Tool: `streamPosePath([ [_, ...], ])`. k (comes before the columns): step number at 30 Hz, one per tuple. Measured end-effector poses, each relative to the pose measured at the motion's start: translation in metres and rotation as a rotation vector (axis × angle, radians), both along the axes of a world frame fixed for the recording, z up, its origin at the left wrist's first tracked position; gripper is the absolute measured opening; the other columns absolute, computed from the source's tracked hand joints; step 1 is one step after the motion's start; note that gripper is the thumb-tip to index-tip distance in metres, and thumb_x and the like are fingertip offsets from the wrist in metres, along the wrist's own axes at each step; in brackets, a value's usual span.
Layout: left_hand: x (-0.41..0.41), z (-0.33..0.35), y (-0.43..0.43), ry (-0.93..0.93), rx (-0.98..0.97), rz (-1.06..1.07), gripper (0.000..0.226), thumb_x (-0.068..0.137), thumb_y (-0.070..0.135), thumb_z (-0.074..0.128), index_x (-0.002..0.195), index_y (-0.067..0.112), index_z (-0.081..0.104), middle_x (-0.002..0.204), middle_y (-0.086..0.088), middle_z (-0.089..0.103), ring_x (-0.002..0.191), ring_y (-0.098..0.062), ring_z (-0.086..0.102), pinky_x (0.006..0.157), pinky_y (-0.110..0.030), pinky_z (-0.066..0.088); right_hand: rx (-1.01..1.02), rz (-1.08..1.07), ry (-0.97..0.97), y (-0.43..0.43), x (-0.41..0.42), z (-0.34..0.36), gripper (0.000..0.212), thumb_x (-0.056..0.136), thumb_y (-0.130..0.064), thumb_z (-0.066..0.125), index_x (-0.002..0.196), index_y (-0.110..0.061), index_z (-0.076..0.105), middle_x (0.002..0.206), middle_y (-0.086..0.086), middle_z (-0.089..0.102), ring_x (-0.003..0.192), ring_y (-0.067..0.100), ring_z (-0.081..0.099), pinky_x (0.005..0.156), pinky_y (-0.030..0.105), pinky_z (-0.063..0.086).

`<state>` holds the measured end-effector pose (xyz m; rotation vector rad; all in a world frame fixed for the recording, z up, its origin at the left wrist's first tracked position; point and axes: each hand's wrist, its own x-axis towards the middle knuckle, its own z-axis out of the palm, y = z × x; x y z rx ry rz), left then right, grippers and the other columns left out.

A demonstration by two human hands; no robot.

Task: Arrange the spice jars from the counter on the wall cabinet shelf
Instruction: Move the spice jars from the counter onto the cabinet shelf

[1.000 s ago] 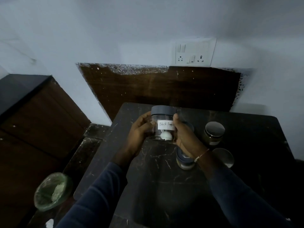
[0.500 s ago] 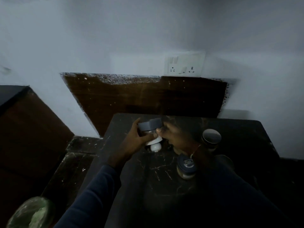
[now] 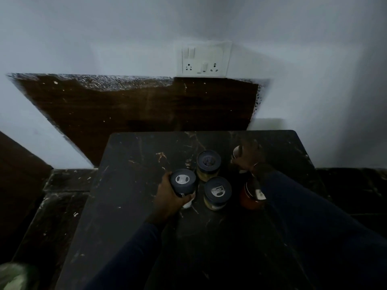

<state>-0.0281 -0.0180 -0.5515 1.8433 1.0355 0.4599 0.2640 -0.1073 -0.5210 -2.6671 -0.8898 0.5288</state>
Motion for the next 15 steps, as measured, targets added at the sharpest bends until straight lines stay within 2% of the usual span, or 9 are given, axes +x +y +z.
streamPosePath([
  [3,0.003,-0.014,-0.003,0.009,-0.022,-0.01,0.092,0.05,0.038,0.09,0.121,0.028,0.033,0.117,0.007,0.055,0.109,-0.012,0.057,0.09,-0.03,0.05,0.02,0.014,0.108,0.002,0.004,-0.005,0.09,0.069,-0.029,0.083,0.145,-0.024,0.034,0.144,0.02,0.036,0.128,0.04,0.042,0.098,0.046,0.048],
  [6,0.005,-0.02,-0.005,0.038,-0.065,-0.032,0.1,0.053,0.04,0.089,0.13,0.025,0.028,0.127,0.002,0.053,0.115,-0.014,0.055,0.093,-0.028,0.048,0.061,0.025,0.123,-0.002,0.004,-0.003,0.082,0.072,-0.025,0.082,0.142,-0.023,0.038,0.142,0.016,0.037,0.124,0.036,0.046,0.085,0.039,0.053],
  [8,0.007,-0.023,-0.005,0.067,-0.081,-0.074,0.106,0.055,0.041,0.088,0.138,0.025,0.024,0.134,0.002,0.05,0.121,-0.014,0.052,0.097,-0.029,0.047,0.088,0.049,0.136,-0.001,0.005,0.007,0.081,0.073,-0.029,0.081,0.142,-0.021,0.039,0.139,0.015,0.041,0.123,0.034,0.047,0.094,0.043,0.049],
  [10,0.006,-0.023,-0.004,0.088,-0.1,-0.129,0.118,0.054,0.046,0.087,0.145,0.03,0.013,0.142,0.003,0.042,0.129,-0.014,0.046,0.103,-0.032,0.044,0.126,0.078,0.115,0.003,0.008,0.027,0.074,0.074,-0.037,0.078,0.137,-0.019,0.044,0.131,0.014,0.052,0.117,0.033,0.053,0.096,0.044,0.048],
  [12,0.004,-0.019,-0.005,0.11,-0.119,-0.176,0.127,0.056,0.049,0.085,0.15,0.025,0.004,0.15,0.001,0.032,0.138,-0.016,0.035,0.107,-0.029,0.036,0.104,0.138,0.003,0.009,0.012,0.057,0.06,0.075,-0.046,0.073,0.124,-0.018,0.052,0.117,0.012,0.062,0.104,0.031,0.06,0.088,0.043,0.05],
  [15,0.003,-0.001,-0.005,0.098,-0.066,-0.145,0.119,0.062,0.062,0.075,0.151,0.021,0.007,0.154,0.001,0.025,0.139,-0.015,0.03,0.107,-0.026,0.032,0.131,0.276,-0.043,0.019,0.016,0.114,0.054,0.075,-0.053,0.071,0.114,-0.017,0.058,0.104,0.005,0.064,0.092,0.026,0.061,0.078,0.038,0.053],
])
